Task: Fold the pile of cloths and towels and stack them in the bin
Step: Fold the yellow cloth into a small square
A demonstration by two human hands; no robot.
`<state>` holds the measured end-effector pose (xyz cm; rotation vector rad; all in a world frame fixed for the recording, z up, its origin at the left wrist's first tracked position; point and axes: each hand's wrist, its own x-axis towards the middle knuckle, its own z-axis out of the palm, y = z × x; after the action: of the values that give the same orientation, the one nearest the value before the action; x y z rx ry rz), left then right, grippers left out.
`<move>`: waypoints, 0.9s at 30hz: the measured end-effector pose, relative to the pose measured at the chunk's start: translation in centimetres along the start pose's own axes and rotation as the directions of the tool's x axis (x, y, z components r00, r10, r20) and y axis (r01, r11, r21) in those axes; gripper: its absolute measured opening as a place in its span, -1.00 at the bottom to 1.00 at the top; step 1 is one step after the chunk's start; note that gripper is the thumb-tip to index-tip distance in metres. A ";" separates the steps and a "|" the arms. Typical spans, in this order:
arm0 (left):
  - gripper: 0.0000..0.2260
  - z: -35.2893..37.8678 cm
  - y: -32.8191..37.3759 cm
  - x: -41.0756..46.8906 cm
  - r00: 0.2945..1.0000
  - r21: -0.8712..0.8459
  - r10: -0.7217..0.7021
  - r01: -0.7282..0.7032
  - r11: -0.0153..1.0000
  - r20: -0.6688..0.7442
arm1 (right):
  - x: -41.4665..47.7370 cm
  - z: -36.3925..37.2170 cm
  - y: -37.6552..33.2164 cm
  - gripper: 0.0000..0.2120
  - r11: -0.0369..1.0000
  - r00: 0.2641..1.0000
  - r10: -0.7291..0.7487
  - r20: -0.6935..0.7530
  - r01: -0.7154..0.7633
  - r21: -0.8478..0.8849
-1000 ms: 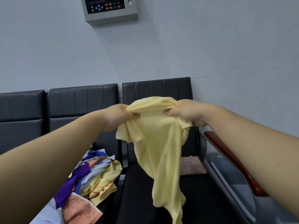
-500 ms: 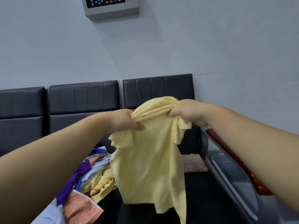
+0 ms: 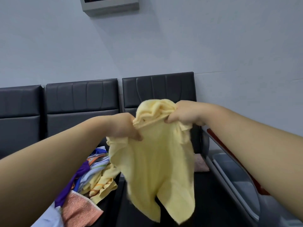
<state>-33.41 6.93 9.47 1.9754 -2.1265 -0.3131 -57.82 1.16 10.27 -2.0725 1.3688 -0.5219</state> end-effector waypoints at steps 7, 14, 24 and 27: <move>-0.79 -0.5 -1.9 0.5 0.990 -0.893 0.036 -0.135 0.430 -0.133 | -0.7 0.6 1.4 -0.58 0.993 0.983 -0.121 0.140 0.118 0.027; -0.75 0.8 -0.9 0.7 0.986 -0.351 0.164 -0.158 0.923 -0.012 | 0.3 0.4 1.2 -0.83 0.987 0.998 -0.011 -0.056 0.002 -0.162; -0.62 1.1 -3.5 1.6 0.994 -0.895 0.107 -0.064 0.442 -0.019 | -1.5 2.0 2.6 -0.72 0.989 0.991 -0.068 0.111 0.081 -0.124; -0.62 1.6 -2.4 1.3 0.991 -0.898 0.135 -0.045 0.438 0.016 | -1.1 2.0 2.3 -0.79 0.946 1.000 -0.019 0.025 0.026 -0.323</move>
<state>-31.68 5.51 7.23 1.1716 -1.4947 -1.2381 -58.59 2.06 7.22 -2.3477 1.5010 -0.2960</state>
